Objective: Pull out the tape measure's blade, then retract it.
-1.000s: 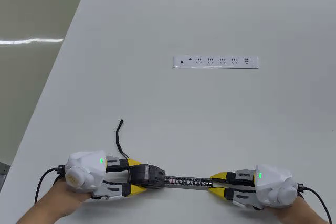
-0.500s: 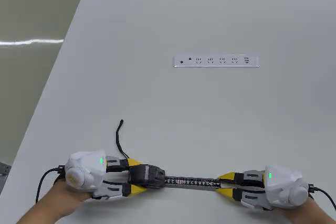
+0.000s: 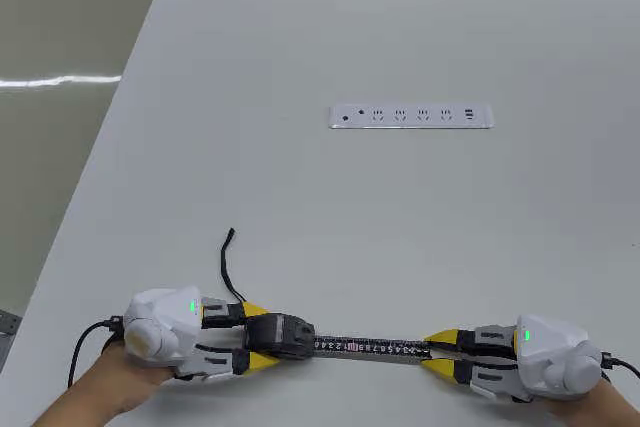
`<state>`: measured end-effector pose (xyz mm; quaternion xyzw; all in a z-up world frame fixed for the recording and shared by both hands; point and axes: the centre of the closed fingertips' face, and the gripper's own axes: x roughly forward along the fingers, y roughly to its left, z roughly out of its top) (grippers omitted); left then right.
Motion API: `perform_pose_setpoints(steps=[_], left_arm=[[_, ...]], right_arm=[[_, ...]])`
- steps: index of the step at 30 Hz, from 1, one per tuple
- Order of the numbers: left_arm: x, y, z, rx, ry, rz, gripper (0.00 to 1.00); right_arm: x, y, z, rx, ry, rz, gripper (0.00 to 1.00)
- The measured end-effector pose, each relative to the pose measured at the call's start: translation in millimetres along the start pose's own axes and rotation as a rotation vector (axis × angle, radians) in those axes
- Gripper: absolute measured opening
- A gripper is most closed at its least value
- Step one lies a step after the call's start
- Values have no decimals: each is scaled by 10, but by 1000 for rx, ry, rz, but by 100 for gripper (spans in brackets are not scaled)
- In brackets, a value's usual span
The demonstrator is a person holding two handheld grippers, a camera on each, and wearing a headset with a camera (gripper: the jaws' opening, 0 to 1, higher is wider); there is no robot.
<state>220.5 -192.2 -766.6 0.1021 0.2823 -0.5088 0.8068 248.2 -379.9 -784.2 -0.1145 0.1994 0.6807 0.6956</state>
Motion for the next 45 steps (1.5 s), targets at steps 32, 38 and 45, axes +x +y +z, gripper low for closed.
perform_pose_setpoints(steps=[32,38,45], left_arm=[[2,0,3,-5,5,0,30],[2,-2,3,-6,4,0,30],[6,3,3,-7,5,0,30]], right_arm=[[-286,-90,-131,25,9,-26,9],[-370,-105,-153,36,7,-31,9],[-417,-132,-185,46,6,-39,9]])
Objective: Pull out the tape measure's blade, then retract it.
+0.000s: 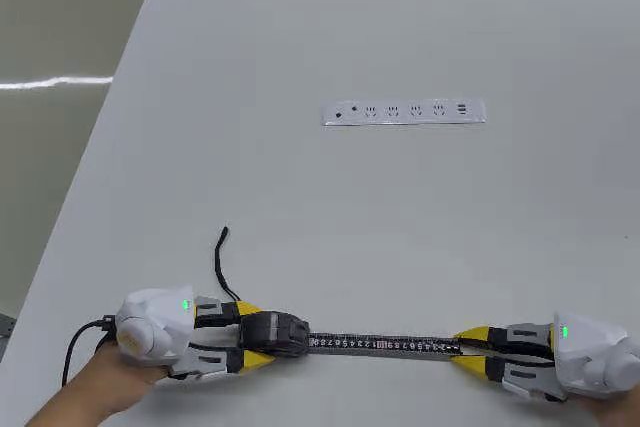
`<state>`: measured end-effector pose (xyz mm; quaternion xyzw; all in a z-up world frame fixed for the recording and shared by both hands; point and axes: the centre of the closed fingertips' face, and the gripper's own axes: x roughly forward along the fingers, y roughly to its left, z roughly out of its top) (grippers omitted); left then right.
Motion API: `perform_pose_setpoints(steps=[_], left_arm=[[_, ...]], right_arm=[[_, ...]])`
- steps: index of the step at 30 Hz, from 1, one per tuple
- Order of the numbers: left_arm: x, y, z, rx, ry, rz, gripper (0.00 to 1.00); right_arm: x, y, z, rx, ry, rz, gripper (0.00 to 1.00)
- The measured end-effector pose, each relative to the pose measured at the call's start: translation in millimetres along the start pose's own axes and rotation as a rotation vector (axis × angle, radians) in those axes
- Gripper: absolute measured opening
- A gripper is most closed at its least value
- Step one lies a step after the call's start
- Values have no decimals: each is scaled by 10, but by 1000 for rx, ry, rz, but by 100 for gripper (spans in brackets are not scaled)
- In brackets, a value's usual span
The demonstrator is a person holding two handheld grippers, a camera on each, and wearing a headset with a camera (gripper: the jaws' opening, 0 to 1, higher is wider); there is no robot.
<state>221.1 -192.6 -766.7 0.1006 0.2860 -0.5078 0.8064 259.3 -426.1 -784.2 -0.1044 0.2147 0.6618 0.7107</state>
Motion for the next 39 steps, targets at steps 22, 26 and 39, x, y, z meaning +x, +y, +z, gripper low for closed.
perform_pose_setpoints(steps=[22,26,39], left_arm=[[-3,-4,-3,-3,4,2,30],[-3,-5,0,-3,5,1,30],[-3,-4,-5,-6,6,3,30]], right_arm=[[-155,-42,-69,2,5,-18,9],[-192,-56,-79,5,6,-23,9],[-287,-91,-109,7,15,-38,9]])
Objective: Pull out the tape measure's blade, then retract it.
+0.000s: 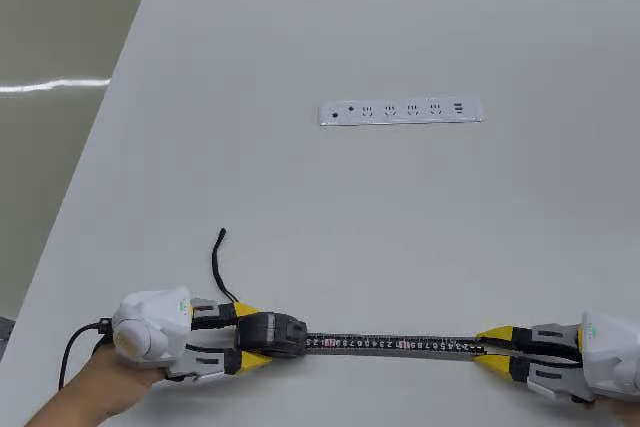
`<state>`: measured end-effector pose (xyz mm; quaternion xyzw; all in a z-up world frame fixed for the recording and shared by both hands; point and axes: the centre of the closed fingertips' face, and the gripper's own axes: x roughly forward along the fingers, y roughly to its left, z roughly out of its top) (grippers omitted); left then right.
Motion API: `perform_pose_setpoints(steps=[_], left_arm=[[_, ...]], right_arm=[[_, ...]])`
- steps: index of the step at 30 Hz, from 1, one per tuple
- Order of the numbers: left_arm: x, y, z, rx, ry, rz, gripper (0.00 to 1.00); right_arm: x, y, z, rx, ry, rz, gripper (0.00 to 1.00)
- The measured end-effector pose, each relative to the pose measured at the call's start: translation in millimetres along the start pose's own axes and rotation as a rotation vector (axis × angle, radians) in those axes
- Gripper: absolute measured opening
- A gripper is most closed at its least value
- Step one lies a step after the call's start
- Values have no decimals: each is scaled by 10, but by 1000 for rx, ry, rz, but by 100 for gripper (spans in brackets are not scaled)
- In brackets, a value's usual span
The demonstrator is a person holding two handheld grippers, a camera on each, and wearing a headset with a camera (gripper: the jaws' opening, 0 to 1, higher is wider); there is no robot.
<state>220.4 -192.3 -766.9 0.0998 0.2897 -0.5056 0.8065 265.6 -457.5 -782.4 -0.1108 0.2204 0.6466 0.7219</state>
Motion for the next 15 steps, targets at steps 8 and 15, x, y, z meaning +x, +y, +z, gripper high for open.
perform_pose_setpoints(steps=[8,15], left_arm=[[3,7,-7,2,3,-1,30],[3,2,0,0,2,1,30]], right_arm=[[-36,-28,-41,9,-2,-8,9],[-32,-27,-24,14,-6,-10,9]])
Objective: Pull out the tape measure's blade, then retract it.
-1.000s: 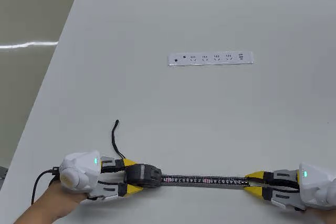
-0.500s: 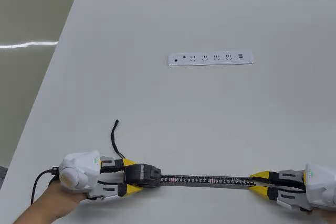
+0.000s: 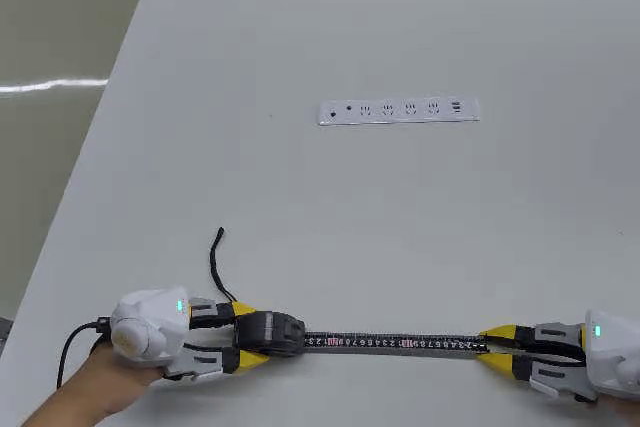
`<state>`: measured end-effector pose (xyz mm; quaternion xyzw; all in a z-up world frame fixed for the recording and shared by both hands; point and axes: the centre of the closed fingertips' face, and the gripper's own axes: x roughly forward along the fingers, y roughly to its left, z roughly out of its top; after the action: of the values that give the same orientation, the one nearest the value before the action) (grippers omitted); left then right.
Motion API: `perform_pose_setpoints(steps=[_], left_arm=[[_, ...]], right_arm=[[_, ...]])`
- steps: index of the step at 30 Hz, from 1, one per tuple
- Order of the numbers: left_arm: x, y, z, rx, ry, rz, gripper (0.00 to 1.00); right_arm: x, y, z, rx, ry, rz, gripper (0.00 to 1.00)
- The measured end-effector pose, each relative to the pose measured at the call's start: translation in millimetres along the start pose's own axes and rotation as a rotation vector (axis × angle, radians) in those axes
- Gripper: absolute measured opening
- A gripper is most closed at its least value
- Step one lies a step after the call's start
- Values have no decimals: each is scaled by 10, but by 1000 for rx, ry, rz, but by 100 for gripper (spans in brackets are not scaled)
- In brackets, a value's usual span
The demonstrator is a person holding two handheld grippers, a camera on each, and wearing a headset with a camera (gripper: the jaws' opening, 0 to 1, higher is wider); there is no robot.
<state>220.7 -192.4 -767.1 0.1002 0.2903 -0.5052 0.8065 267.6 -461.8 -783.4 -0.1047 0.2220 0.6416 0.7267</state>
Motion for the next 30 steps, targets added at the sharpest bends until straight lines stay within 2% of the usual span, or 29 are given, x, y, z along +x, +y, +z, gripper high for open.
perform_pose_setpoints(steps=[7,14,20,22,23,30], left_arm=[[-2,-1,2,-2,-2,0,30],[4,2,-3,-18,-8,-1,31],[4,0,-3,-11,7,2,31],[4,-5,3,-11,22,3,31],[3,-12,3,10,38,1,31],[1,-7,-5,11,33,2,31]], right_arm=[[2,8,14,2,0,-5,10],[2,7,7,34,-5,-4,11],[1,14,8,30,1,-8,12],[2,22,22,19,4,-10,12],[2,22,18,17,4,-11,12],[-4,30,15,25,4,-10,12]])
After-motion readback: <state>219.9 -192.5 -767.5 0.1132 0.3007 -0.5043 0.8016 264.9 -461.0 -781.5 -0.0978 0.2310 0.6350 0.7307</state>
